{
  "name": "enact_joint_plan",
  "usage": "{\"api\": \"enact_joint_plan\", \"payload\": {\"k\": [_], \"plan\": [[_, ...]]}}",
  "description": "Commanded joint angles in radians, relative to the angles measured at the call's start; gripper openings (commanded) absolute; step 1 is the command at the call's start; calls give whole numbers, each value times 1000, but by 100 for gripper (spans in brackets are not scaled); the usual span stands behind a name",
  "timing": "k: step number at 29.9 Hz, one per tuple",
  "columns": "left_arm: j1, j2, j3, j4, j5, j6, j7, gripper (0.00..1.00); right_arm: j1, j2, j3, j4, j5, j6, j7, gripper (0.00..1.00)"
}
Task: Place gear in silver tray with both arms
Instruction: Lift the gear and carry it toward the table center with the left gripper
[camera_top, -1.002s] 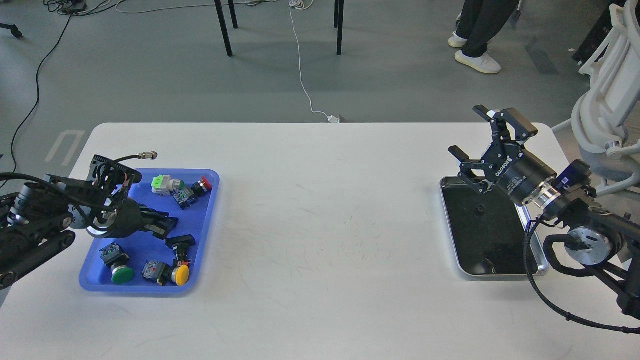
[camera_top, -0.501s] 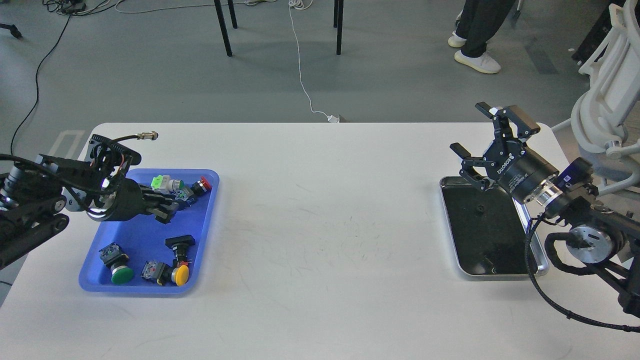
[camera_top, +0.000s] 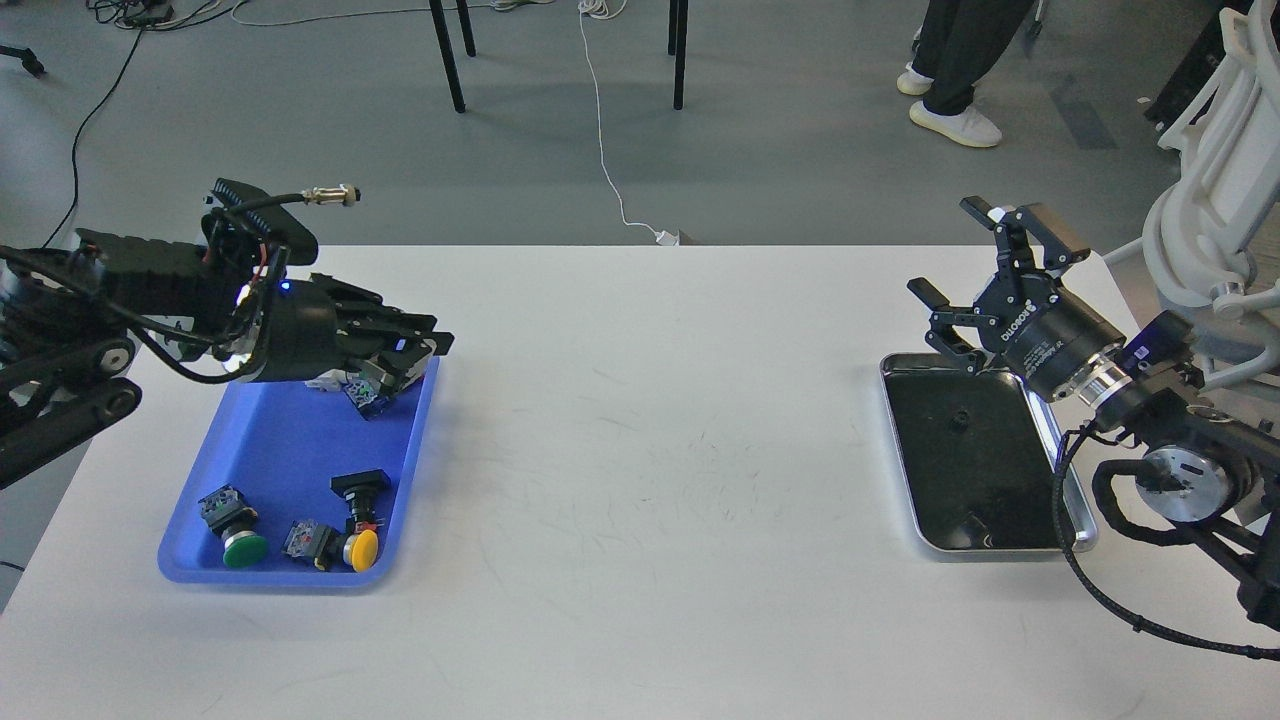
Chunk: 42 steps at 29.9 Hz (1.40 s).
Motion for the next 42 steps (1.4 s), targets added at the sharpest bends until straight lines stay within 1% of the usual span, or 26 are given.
{"api": "enact_joint_plan", "payload": {"k": [1,4,7,10,13,16,19,24,28,34,42], "plan": [[-66,-163,29,15,73,0,1,18,6,12,9,-16,1,-4,0,97],[-122,-295,86,53,126,0,1,18,44,14,8,-21,3,-6,0,97],[-166,-433,149,138,130,0,1,18,106,17,-4,-27,6,-6,0,97],[-206,-526,219,193,129,0,1,18,162,26,-11,-36,33,-7,0,97],[-214,-600,246,253,132,0,1,18,225,44,-18,-53,66,-9,0,97],[-209,-643,265,277,149,0,1,18,303,76,-72,-59,70,-38,0,97],[-212,-680,319,306,160,0,1,18,380,118,-147,-88,72,-50,0,97],[-214,-769,333,382,161,0,1,18,394,176,-179,-124,84,-55,0,97],[-215,-829,348,435,161,0,1,18,393,193,-181,-139,84,-55,0,97],[-208,-829,396,448,161,0,-1,18,390,186,-181,-138,84,-53,0,97],[-195,-829,419,468,160,0,1,18,380,179,-181,-141,84,-55,0,98]]}}
